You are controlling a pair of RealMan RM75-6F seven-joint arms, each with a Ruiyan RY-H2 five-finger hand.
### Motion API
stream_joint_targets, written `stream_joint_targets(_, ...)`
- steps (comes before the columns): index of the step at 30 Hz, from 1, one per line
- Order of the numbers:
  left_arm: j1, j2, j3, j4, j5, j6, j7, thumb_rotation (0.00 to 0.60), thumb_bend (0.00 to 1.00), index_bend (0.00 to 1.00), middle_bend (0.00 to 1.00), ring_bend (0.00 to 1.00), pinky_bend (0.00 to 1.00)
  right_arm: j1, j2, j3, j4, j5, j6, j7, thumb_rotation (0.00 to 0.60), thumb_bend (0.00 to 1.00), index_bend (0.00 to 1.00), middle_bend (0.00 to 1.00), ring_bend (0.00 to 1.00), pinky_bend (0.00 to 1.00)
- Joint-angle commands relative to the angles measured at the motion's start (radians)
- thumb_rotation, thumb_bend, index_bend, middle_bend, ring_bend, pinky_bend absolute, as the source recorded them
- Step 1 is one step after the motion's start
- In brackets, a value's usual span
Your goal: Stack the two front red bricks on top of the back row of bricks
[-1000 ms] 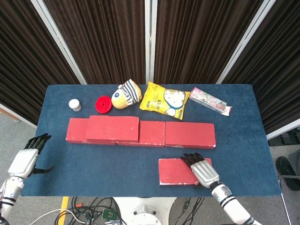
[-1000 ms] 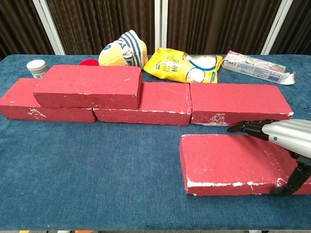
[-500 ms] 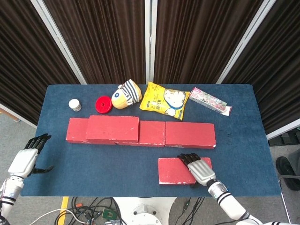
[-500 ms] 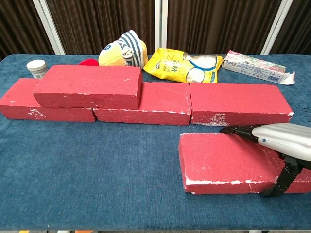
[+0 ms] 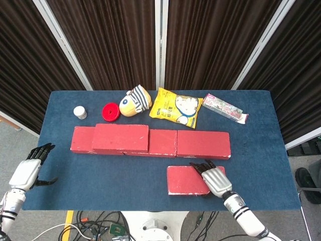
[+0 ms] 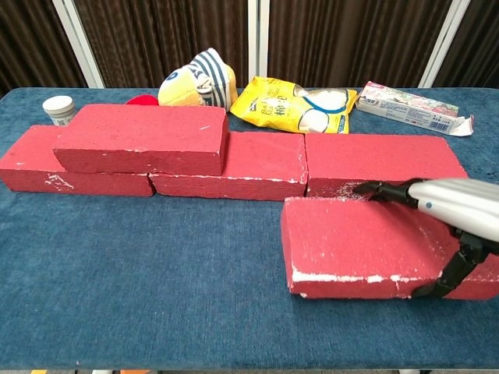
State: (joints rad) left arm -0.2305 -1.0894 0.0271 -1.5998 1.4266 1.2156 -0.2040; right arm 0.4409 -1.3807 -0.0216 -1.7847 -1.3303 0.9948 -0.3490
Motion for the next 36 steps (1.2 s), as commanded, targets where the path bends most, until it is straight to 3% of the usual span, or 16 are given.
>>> stream_joint_targets(1,0.001,0.002,-0.001,-0.003,0.002,0.000,0.000,0.600,0.13,0.00,0.00,0.00,0.00,0.000,0.055,0.019,-0.055,-0.049,0.038,0.046,0.600,0.06,0.00,0.32,0.16,0.00)
stream_joint_targets(6,0.001,0.007,-0.001,-0.006,0.002,-0.006,-0.005,0.600,0.13,0.00,0.00,0.00,0.00,0.046,0.123,0.116,-0.076,-0.026,0.055,0.046,0.600,0.06,0.00,0.31,0.15,0.00)
stream_joint_targets(10,0.009,-0.004,-0.007,0.008,0.003,0.014,0.016,0.600,0.13,0.00,0.00,0.00,0.00,0.125,0.149,0.203,-0.043,0.069,-0.021,0.046,0.600,0.06,0.00,0.30,0.15,0.00)
stream_joint_targets(16,0.015,-0.013,-0.009,0.015,0.004,0.019,0.006,0.600,0.13,0.00,0.00,0.00,0.00,0.238,0.150,0.279,0.029,0.155,-0.126,0.054,0.600,0.06,0.00,0.30,0.15,0.00)
stream_joint_targets(20,0.016,-0.013,-0.010,0.019,0.005,0.016,-0.008,0.600,0.13,0.00,0.00,0.00,0.00,0.303,0.128,0.296,0.089,0.212,-0.183,0.037,0.600,0.06,0.00,0.30,0.15,0.00)
stream_joint_targets(27,0.016,-0.014,-0.010,0.032,0.008,0.007,-0.034,0.600,0.13,0.00,0.00,0.00,0.00,0.387,0.049,0.278,0.188,0.348,-0.245,-0.006,0.600,0.06,0.00,0.29,0.15,0.00)
stream_joint_targets(36,0.018,-0.025,-0.010,0.058,0.011,-0.001,-0.065,0.600,0.13,0.00,0.00,0.00,0.00,0.423,-0.040,0.250,0.231,0.451,-0.196,-0.047,0.600,0.06,0.00,0.29,0.15,0.00)
